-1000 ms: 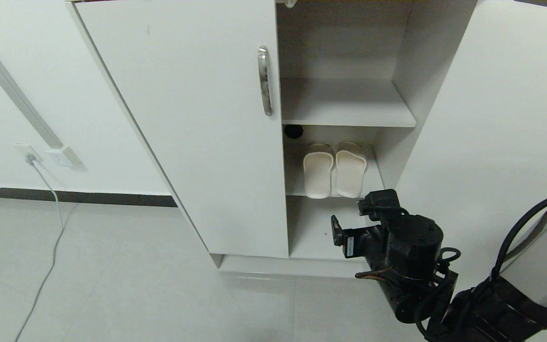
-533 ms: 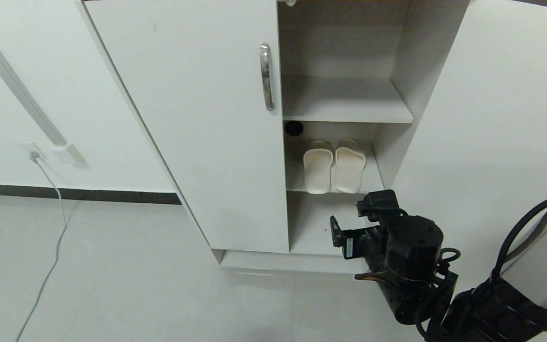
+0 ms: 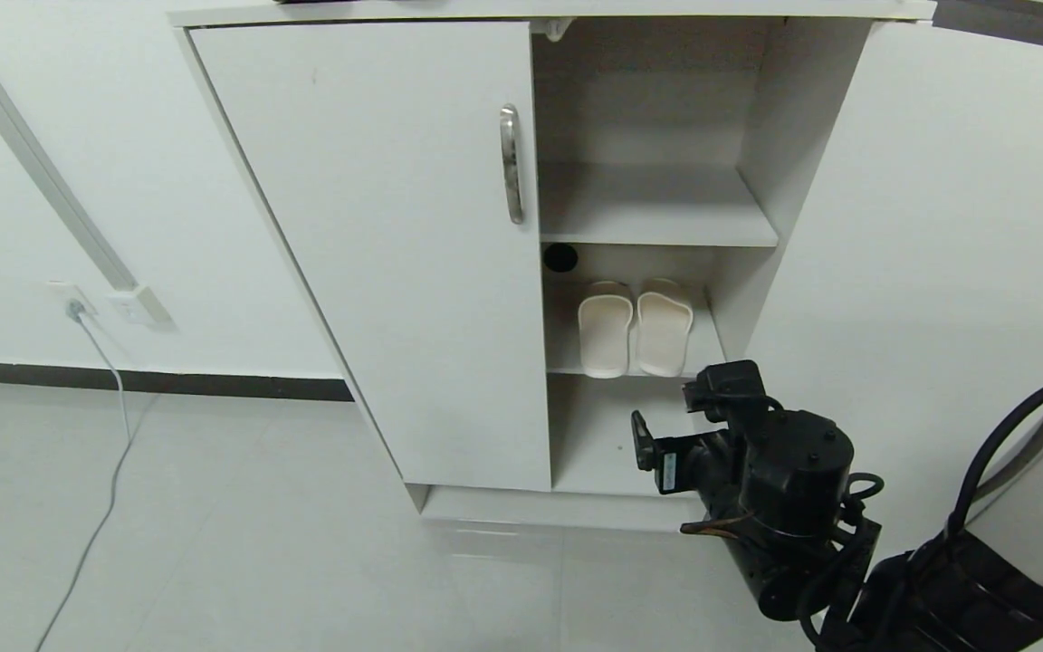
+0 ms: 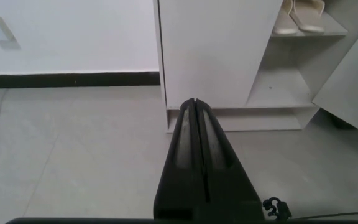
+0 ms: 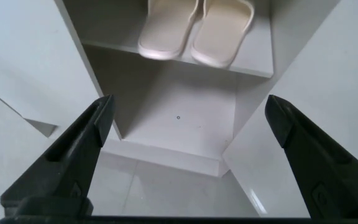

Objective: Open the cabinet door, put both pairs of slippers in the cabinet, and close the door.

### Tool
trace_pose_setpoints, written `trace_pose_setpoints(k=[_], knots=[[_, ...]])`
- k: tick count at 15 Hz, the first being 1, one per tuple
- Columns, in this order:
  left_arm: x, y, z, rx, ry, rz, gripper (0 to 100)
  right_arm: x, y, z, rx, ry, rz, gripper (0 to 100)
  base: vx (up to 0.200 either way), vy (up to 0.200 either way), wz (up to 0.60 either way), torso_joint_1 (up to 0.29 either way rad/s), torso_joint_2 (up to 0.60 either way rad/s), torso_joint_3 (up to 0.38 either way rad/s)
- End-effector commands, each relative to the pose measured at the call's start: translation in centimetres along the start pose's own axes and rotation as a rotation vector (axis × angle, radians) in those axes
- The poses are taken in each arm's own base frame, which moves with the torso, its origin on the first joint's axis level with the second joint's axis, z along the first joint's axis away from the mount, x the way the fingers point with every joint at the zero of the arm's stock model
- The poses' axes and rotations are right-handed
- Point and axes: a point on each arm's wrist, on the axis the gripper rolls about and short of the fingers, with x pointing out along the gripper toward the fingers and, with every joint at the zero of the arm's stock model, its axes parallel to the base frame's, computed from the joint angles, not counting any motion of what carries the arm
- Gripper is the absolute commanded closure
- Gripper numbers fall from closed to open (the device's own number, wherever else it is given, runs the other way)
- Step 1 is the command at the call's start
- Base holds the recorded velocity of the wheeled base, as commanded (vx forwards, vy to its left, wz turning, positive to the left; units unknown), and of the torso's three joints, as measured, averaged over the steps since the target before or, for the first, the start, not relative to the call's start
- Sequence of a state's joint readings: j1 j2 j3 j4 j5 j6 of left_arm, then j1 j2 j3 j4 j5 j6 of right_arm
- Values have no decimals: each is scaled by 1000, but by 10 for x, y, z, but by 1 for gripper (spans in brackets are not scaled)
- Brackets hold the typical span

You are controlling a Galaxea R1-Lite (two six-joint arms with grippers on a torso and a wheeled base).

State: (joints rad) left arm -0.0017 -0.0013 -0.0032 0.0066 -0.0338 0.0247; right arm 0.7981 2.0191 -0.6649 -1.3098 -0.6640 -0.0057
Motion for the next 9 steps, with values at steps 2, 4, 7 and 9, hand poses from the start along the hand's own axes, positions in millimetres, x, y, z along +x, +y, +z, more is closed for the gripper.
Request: trace_pose_setpoints(k=[2, 4, 7, 9], knots=[[0, 0, 0, 0, 1, 0, 100, -1, -1, -2, -5, 6, 1, 0, 0, 0, 0, 0, 0, 195], [0, 0, 0, 0, 2, 0, 100, -1, -1, -2, -5, 6, -1, 0, 0, 0, 0, 2, 0, 208], [0, 0, 0, -2, 1, 0, 100, -1, -1, -2, -5, 6, 1, 0, 0, 0, 0, 1, 4, 201], [0, 0, 0, -2, 1, 0, 100, -1, -1, -2, -6, 7, 1, 0, 0, 0, 0, 5, 2, 88]])
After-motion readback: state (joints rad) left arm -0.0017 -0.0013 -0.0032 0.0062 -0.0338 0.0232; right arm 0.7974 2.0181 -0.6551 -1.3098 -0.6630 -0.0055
